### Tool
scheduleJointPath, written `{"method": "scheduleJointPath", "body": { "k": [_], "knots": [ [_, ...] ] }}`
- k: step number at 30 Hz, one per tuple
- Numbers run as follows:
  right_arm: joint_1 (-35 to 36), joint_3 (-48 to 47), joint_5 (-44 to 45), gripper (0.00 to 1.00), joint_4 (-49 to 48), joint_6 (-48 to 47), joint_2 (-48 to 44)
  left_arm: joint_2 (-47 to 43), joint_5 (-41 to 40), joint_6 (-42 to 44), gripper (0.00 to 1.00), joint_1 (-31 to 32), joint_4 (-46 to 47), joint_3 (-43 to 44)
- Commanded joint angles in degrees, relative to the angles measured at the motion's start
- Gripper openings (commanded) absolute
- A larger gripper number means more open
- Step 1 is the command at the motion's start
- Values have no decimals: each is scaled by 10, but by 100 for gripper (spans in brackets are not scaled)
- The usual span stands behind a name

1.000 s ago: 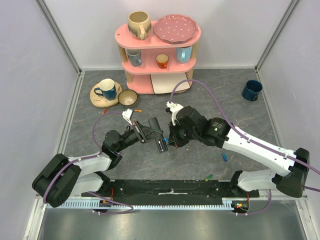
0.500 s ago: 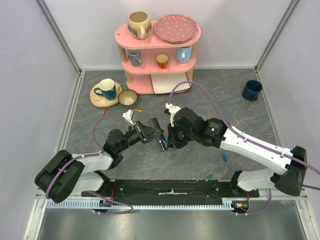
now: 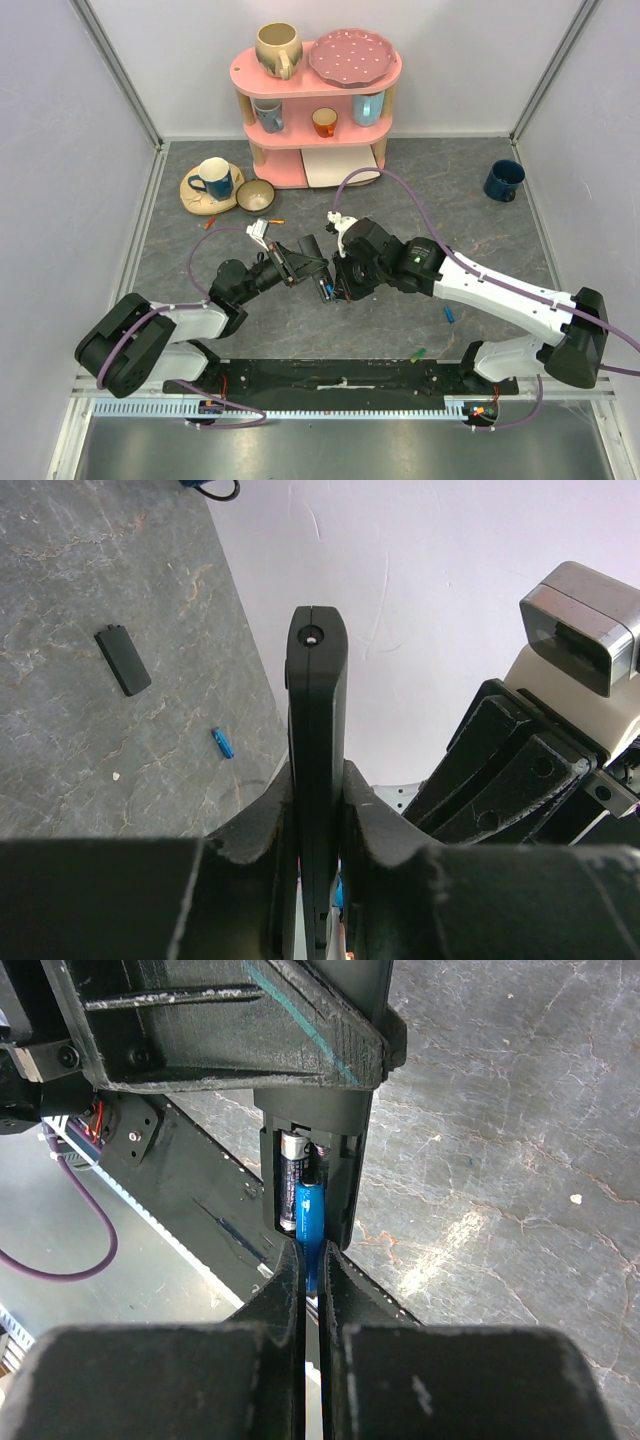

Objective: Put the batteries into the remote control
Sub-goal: Load the battery into the remote control.

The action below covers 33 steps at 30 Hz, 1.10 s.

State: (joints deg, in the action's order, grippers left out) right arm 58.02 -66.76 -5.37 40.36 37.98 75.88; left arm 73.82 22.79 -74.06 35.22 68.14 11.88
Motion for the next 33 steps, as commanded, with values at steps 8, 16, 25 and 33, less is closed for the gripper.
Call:
{"method": "scheduleJointPath", "body": {
  "k": [8, 16, 25, 33],
  "knots": [
    [1, -2, 17, 0, 1, 5, 13, 6, 13, -19, 2, 5, 88, -11],
    [-2, -6, 25, 0, 2, 7, 21, 2, 14, -25, 2, 14, 99, -18],
    [-1, -13, 40, 0, 5, 5, 37, -10, 9, -26, 2, 24, 83, -10],
    [-1, -17, 69, 0, 17, 2, 47, -18, 9, -27, 2, 33, 75, -5]
  ]
}}
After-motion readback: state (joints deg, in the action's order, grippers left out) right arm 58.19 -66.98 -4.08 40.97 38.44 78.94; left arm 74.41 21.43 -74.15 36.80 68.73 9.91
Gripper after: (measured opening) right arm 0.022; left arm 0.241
